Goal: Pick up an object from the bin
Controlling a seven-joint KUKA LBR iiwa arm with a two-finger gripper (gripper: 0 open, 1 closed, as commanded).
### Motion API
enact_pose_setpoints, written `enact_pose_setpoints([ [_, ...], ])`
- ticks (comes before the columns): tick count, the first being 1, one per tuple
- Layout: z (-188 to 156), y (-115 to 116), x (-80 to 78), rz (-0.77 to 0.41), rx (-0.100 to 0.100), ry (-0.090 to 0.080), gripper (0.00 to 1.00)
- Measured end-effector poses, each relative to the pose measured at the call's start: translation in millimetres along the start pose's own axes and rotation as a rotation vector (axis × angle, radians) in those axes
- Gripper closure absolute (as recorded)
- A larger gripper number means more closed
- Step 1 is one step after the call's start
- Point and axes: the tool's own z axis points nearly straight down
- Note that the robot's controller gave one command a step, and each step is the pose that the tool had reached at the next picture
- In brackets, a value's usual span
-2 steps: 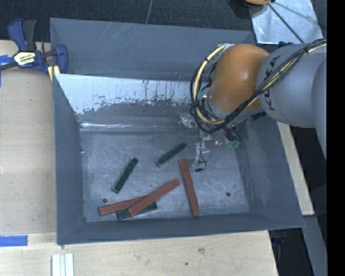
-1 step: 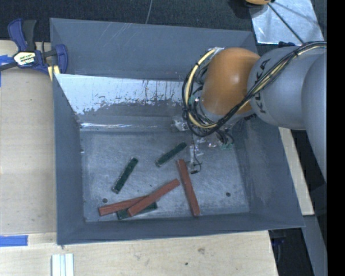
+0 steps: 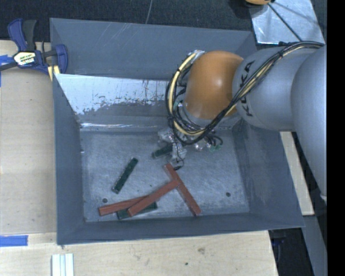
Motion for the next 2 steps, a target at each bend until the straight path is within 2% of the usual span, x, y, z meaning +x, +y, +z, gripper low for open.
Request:
enact_pose_setpoints([
  [1,0.0,0.0,0.0,0.000,0.000,0.000,1.00],
  [2,-132.0,6.3,10.3,0.040,0.001,0.001,1.00],
])
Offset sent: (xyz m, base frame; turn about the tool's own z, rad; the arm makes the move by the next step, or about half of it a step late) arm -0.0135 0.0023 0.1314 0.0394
